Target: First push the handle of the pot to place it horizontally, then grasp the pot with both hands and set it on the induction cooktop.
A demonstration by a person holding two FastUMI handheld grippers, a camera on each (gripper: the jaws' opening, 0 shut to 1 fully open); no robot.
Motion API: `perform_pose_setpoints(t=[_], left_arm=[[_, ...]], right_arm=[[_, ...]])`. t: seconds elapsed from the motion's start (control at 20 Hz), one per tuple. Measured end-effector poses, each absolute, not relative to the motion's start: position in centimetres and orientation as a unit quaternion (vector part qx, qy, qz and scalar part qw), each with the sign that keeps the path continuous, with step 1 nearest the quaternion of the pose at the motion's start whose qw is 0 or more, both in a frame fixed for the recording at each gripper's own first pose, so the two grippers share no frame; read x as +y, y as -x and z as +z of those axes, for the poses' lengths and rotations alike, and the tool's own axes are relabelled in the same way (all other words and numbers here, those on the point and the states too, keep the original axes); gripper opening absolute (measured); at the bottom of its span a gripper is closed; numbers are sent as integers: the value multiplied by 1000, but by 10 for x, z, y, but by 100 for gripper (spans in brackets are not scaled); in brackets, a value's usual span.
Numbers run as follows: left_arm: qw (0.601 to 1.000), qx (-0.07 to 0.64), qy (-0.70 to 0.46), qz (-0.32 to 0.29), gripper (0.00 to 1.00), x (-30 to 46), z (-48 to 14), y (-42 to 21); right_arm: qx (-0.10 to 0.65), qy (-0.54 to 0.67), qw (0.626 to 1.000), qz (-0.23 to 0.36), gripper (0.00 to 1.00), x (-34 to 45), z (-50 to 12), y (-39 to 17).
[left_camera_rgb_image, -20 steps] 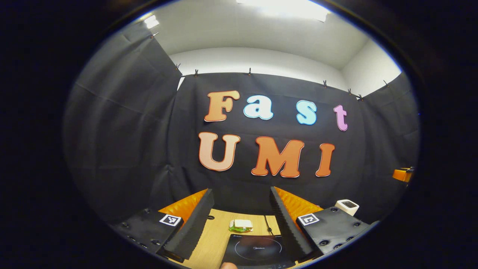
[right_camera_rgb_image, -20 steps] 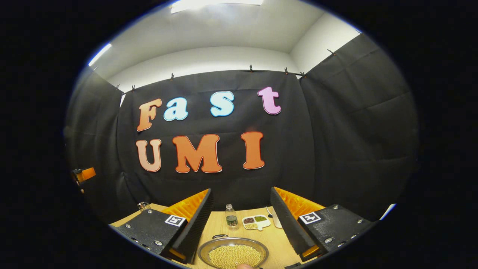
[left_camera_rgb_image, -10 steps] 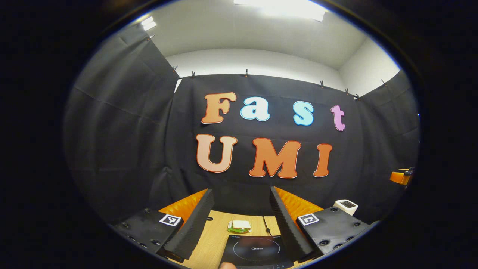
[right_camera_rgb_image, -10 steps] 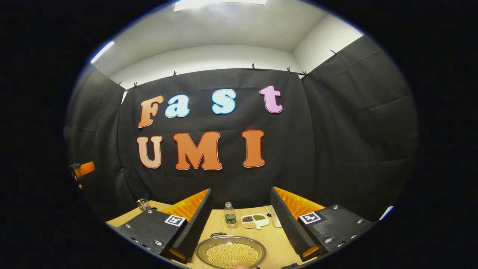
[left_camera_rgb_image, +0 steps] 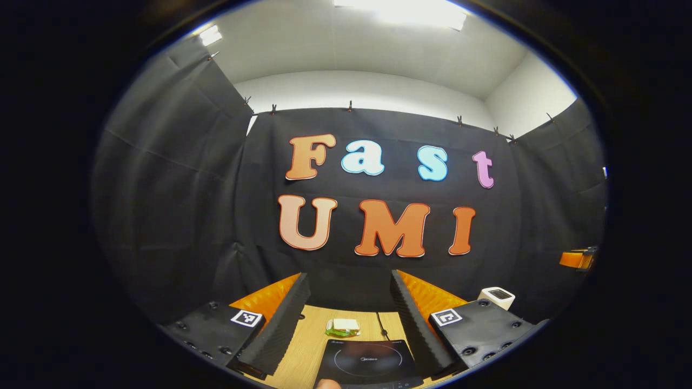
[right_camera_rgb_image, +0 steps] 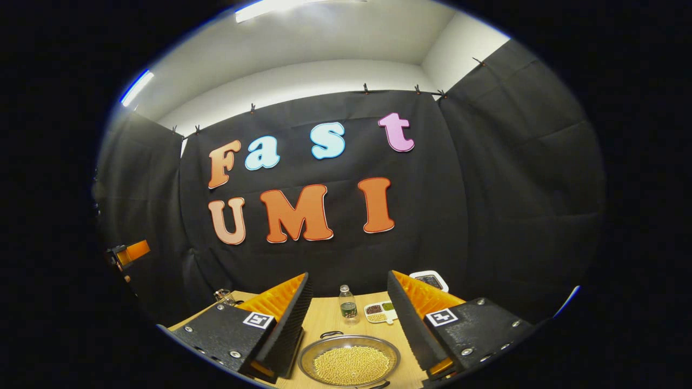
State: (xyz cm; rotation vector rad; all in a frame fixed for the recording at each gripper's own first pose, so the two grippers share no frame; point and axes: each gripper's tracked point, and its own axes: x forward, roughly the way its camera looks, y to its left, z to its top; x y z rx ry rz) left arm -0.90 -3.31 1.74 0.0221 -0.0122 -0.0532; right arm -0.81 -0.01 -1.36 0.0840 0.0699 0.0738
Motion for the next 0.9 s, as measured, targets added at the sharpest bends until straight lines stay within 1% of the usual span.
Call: perform_pose_setpoints(t=[0.05,0.15,0.2,0.25,0.3,0.35,0.45,0.6,0.75,0.9], left_arm=[[1000,-5,-12,-26,97,-32,17,9],[1000,-5,-13,-26,98,-33,15,10],[1000,-5,-13,-27,97,-34,15,10],[1000,-5,-12,-27,98,-33,15,10],[1000,-5,-11,-26,98,-33,15,10],[1000,-6,-12,-27,98,-35,14,11],[999,-5,-11,-29,98,-38,13,11],[999,-3,-11,-33,99,-43,9,11],[999,2,-13,-36,99,-46,4,11],[999,4,-13,-39,98,-48,3,12]], right_arm=[[41,-47,997,44,87,2,-17,10],[46,-53,996,55,70,6,-21,11],[46,-48,997,48,65,1,-22,11],[43,-37,998,40,57,-3,-24,11],[41,-25,998,33,52,-7,-27,11],[41,-17,998,34,43,-4,-29,14],[47,-13,998,47,37,4,-35,18],[53,-10,997,52,12,7,-47,24],[50,6,997,54,4,10,-58,29],[60,10,996,65,0,17,-79,39]])
